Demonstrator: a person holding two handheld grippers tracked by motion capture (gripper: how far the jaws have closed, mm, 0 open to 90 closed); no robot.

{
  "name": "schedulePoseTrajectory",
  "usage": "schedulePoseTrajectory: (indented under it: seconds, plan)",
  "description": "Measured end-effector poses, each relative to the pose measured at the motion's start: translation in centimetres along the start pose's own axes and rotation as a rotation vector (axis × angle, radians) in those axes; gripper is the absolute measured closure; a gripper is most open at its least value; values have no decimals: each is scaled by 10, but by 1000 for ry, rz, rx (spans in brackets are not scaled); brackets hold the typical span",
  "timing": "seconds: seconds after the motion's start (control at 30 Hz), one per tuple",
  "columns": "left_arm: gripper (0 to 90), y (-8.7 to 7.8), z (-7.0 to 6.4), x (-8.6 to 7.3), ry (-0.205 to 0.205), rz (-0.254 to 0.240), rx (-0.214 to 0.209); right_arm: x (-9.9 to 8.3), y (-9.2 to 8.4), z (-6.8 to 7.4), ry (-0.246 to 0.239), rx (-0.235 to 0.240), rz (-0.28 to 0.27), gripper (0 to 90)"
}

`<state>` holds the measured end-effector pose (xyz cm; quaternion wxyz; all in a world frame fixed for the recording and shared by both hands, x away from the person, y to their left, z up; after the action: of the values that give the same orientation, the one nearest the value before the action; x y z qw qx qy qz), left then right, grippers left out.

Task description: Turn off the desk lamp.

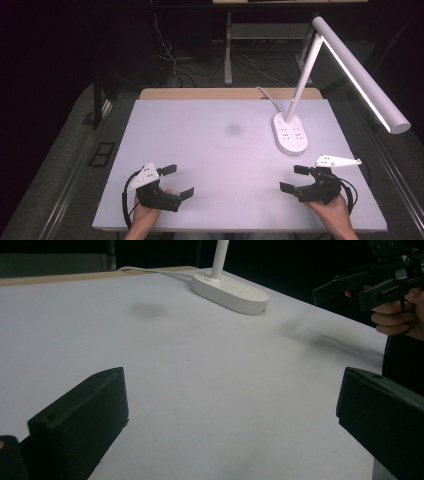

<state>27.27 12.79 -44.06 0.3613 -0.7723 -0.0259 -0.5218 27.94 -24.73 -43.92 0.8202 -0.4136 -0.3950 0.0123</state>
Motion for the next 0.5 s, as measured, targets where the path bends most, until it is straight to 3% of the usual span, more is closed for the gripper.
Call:
schedulePoseTrajectory:
  seconds: [0.5]
  plan:
    - [0,0,1,0,4,1,-3,-2,-2,-3,17,1,21,40]
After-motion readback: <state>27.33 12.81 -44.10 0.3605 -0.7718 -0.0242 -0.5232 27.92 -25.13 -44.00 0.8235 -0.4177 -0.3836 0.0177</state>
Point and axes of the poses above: each handheld gripper's, and its own axes: y roughly forward along the jaws, x roughly out of its top, z roughly to its left, the point moved 6 cm from there along y, roughly forward along the jaws, and after that the axes turned 15 degrees about z, right-handed, at the moved point
